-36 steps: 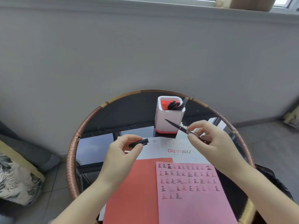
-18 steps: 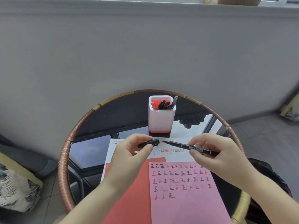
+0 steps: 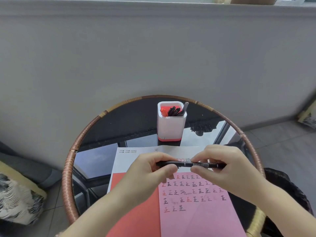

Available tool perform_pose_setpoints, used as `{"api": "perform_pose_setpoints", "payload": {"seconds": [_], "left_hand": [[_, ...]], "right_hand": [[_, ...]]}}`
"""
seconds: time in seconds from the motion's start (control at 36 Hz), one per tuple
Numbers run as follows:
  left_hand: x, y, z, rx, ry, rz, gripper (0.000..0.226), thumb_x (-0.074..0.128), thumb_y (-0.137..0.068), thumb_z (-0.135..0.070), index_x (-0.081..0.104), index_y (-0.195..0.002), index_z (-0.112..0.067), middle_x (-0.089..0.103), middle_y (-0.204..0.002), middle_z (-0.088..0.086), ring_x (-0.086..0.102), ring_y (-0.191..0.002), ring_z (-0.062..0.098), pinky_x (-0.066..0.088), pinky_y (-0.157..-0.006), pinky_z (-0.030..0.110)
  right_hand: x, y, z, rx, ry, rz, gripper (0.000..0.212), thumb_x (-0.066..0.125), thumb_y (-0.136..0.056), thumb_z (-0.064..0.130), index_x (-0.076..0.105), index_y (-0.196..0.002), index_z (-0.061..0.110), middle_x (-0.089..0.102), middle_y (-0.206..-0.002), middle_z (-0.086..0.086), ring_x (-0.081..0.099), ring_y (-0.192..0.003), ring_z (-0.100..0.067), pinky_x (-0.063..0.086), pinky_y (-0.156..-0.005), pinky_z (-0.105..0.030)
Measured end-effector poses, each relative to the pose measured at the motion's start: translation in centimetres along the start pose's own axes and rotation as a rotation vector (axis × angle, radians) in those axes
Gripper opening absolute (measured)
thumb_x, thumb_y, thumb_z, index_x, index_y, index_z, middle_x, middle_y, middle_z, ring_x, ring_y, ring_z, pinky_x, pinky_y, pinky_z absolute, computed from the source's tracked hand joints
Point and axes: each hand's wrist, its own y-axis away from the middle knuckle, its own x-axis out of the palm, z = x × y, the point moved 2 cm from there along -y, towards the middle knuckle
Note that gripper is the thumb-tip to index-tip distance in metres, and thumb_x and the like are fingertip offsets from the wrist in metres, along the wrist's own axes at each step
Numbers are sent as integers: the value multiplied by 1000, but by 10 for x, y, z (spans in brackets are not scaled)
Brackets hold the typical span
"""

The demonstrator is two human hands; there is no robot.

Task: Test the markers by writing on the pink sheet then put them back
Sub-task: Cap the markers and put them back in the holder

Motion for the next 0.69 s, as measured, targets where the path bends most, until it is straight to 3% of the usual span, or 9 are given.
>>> {"api": "perform_pose_setpoints", "payload": {"seconds": [0.08,0.25,0.31,0.39,0.47,0.56,0.64,0.69], "left_hand": [[1,-4,-1,32,-40,-42,18,60,-86,-12,67,-78,-26,61,-60,-15,55,-58,-4,41,-59,7],[5,-7,-6,145,-60,-77,16,64,-84,-7,70,-79,-21,64,-66,-4,56,-59,2,45,-59,13],[7,-7,-5,228,-82,-98,19,65,-84,-9,69,-78,-27,67,-73,-2,58,-63,7,46,-60,15],[8,-6,-4,448,-251,-155,5,63,-81,-27,66,-84,-30,66,-85,-9,59,-70,5,45,-61,11],[8,-9,-1,577,-338,-179,10,57,-84,-28,62,-93,-28,62,-78,-13,54,-69,-1,43,-60,10],[9,-13,-1,638,-370,-205,12,58,-84,-23,61,-95,-21,51,-80,-29,46,-70,-12,36,-63,3],[7,-17,0,564,-369,-194,7,63,-84,-18,66,-90,-21,56,-74,-26,51,-67,-8,38,-62,3],[6,-23,3,333,-235,-158,12,66,-83,-12,69,-80,-23,65,-68,-16,57,-65,-2,43,-60,9]], "right_hand": [[1,-2,3,-1,-14,-45,22,63,-70,46,70,-83,29,66,-70,21,61,-64,-2,43,-55,-7],[2,-2,3,83,-204,-93,27,69,-62,56,73,-77,34,69,-60,6,59,-47,-16,45,-43,-20],[0,-3,3,115,-259,-83,20,75,-64,46,74,-74,30,69,-58,2,58,-46,-14,44,-42,-18],[-1,-4,3,184,-425,-62,3,75,-62,20,75,-64,23,68,-54,-4,59,-46,-9,45,-46,-16],[-3,-7,4,237,-491,-44,3,72,-57,25,75,-59,25,66,-53,-10,56,-45,-11,45,-47,-22],[-6,-12,1,313,-537,20,10,71,-55,29,75,-59,20,61,-46,-5,50,-41,-7,39,-44,-15],[-5,-17,-1,476,-549,116,9,73,-64,26,73,-59,18,57,-44,-1,37,-36,-4,31,-38,-12],[-1,-20,-2,507,-425,151,11,70,-75,23,72,-65,20,59,-48,3,40,-34,-2,32,-39,-10]]}}
